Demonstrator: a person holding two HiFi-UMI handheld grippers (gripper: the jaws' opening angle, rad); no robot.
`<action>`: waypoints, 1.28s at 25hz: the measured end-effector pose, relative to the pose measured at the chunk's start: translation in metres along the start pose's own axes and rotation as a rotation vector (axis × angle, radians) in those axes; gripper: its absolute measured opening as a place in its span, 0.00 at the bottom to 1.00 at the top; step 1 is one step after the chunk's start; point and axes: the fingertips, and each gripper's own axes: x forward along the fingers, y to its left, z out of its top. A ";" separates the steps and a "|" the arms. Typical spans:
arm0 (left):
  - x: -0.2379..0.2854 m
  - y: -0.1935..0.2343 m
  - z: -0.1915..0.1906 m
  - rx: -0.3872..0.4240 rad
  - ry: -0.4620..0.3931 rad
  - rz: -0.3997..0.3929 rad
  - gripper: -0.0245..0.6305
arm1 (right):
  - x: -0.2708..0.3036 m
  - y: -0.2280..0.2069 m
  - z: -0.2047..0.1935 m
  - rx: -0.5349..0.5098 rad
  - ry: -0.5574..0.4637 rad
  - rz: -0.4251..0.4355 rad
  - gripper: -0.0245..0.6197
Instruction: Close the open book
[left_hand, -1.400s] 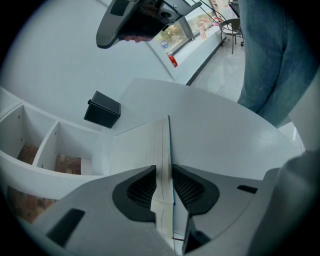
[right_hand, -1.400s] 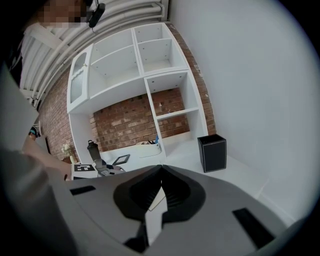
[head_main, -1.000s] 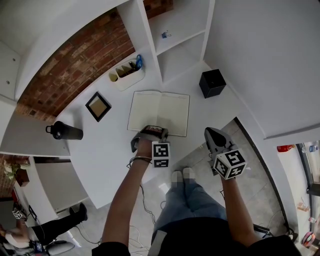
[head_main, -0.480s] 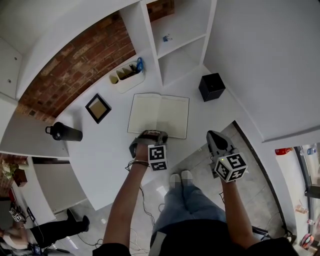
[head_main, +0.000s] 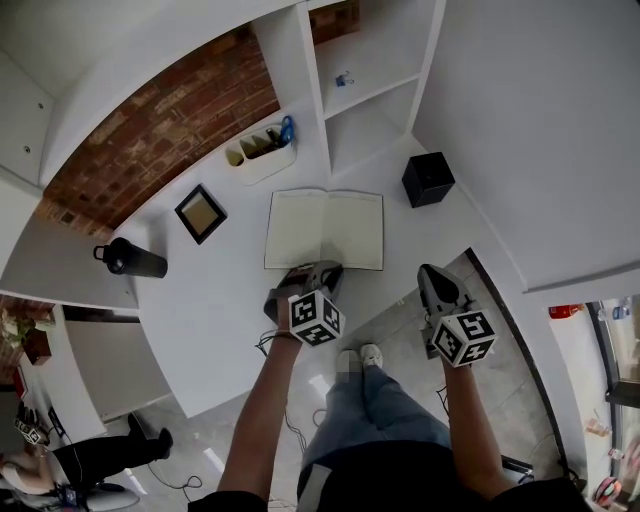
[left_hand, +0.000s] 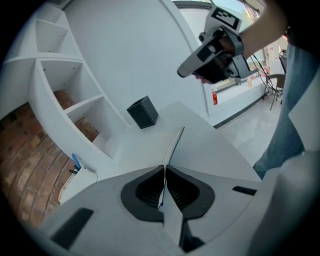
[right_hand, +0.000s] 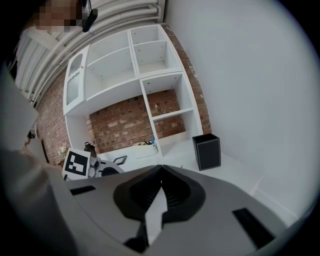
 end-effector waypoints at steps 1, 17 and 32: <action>-0.002 0.003 0.002 -0.043 -0.018 0.012 0.07 | 0.000 0.001 0.000 0.001 -0.001 0.002 0.04; -0.039 0.043 -0.012 -0.860 -0.358 0.182 0.06 | 0.011 0.009 0.003 0.003 0.002 0.041 0.04; -0.050 0.044 -0.082 -1.355 -0.402 0.313 0.05 | 0.031 0.019 -0.002 -0.003 0.024 0.093 0.04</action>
